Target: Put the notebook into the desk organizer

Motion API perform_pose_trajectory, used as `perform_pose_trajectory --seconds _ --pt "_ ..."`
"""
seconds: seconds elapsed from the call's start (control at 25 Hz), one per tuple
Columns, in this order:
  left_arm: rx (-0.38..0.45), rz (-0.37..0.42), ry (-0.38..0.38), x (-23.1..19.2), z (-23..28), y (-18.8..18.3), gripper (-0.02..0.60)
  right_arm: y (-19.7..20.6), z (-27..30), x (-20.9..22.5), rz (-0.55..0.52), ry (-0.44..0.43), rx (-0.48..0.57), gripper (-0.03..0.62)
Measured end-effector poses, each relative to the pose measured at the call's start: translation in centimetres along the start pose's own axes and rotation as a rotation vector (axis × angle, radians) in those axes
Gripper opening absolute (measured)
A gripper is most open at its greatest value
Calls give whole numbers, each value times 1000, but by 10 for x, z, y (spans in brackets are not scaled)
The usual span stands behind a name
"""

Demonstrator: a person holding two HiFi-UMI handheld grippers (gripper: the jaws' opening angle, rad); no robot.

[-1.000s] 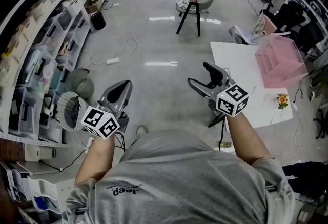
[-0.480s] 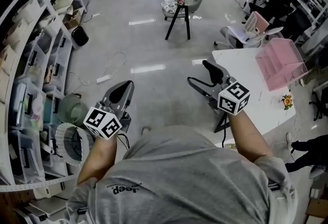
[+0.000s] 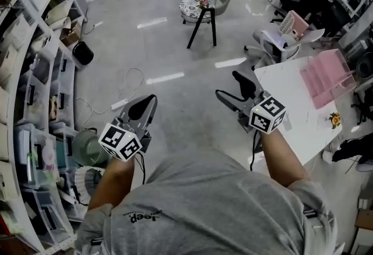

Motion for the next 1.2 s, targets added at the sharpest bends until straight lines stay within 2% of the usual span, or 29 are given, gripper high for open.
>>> perform_pose_trajectory --seconds 0.16,0.32,0.48,0.56,0.76,0.92,1.0,1.2 --pt "-20 -17 7 -20 27 7 57 3 21 29 20 3 -22 365" --pt "-37 -25 -22 -39 62 18 57 10 43 75 52 -20 -26 365" --pt "-34 -2 -90 -50 111 20 57 7 68 134 56 -100 -7 364" --pt "-29 -15 -136 -52 136 20 57 8 81 164 68 -155 -11 364" --pt "-37 -13 -158 -50 208 28 57 12 97 238 77 -226 -49 364" --pt "-78 3 -120 -64 234 27 57 18 101 258 122 -203 -21 364" --pt "-94 6 -71 -75 248 29 57 21 101 264 127 -163 -16 364" --pt "-167 5 159 -96 295 36 57 23 80 265 147 26 -1 364"
Point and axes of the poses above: the fingertips, and each gripper's own axes: z forward along the fingers, x to its right, y out of its underside, the point moved 8 cm from there along -z, backward along the fingers, and after that the axes turned 5 degrees about x, right-handed, at the moved point
